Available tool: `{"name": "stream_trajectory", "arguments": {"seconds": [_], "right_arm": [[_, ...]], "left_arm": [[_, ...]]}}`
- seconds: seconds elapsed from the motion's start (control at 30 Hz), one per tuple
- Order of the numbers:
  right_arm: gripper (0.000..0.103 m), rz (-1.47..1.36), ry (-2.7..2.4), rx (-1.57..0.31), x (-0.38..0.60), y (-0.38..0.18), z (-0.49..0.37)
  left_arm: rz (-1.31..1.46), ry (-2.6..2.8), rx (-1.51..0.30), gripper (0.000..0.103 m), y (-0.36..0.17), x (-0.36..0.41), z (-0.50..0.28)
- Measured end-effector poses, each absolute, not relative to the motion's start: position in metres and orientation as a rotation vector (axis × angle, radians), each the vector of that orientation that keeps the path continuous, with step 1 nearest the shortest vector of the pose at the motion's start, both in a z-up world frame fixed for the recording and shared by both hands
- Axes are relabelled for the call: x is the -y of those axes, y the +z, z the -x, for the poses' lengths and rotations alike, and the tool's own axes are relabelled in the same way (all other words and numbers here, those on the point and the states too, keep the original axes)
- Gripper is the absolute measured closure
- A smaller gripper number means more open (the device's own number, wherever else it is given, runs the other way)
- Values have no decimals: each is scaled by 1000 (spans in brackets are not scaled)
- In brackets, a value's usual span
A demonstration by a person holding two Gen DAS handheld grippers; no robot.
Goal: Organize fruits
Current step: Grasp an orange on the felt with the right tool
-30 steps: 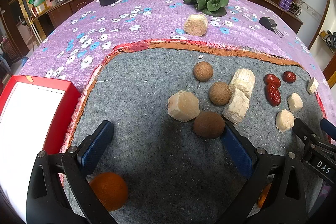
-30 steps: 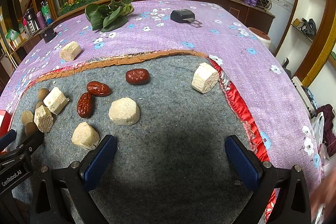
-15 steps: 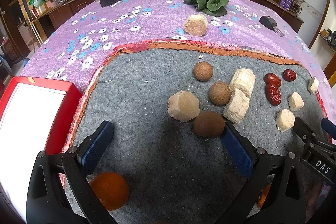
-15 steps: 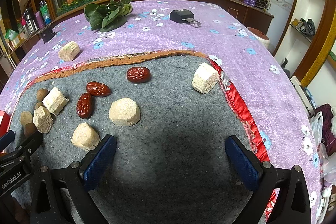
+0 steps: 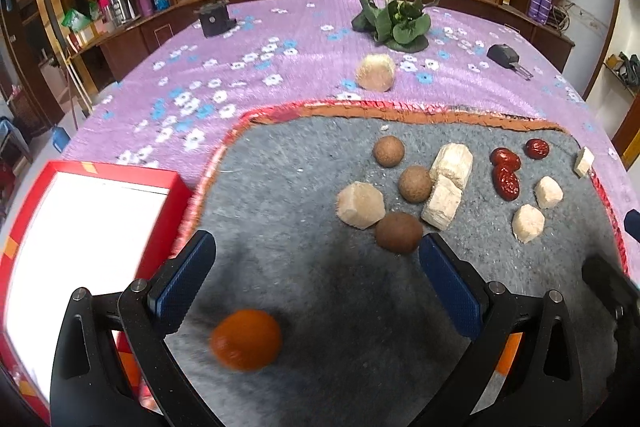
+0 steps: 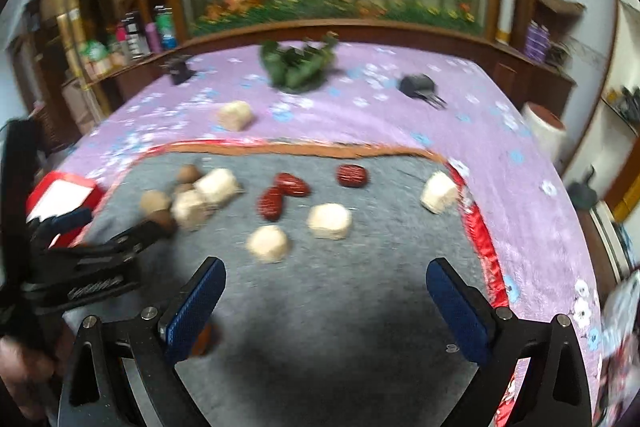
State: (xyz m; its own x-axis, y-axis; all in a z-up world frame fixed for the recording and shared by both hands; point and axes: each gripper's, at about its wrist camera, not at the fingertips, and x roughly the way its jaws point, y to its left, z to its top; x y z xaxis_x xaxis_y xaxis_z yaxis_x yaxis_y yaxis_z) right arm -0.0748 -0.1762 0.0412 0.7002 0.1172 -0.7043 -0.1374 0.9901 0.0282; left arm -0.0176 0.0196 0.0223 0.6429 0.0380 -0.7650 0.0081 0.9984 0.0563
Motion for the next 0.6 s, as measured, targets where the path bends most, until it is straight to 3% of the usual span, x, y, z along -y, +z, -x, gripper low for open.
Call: {"name": "stream_trajectory", "arguments": {"seconds": [0.07, 0.33, 0.47, 0.53, 0.6], "right_arm": [[4, 43, 207, -787, 165, 42, 81], [50, 130, 374, -913, 112, 12, 87], [57, 106, 376, -948, 110, 5, 81], [68, 103, 381, -948, 113, 4, 82], [69, 68, 394, -948, 119, 5, 81]], "left_arm": [[-54, 19, -873, 0, 26, -28, 23], [-20, 38, -872, 0, 36, -80, 43], [-53, -9, -879, 0, 40, -83, 50], [-69, -21, -876, 0, 42, -80, 51], [-66, -56, -883, 0, 44, -74, 46]]}}
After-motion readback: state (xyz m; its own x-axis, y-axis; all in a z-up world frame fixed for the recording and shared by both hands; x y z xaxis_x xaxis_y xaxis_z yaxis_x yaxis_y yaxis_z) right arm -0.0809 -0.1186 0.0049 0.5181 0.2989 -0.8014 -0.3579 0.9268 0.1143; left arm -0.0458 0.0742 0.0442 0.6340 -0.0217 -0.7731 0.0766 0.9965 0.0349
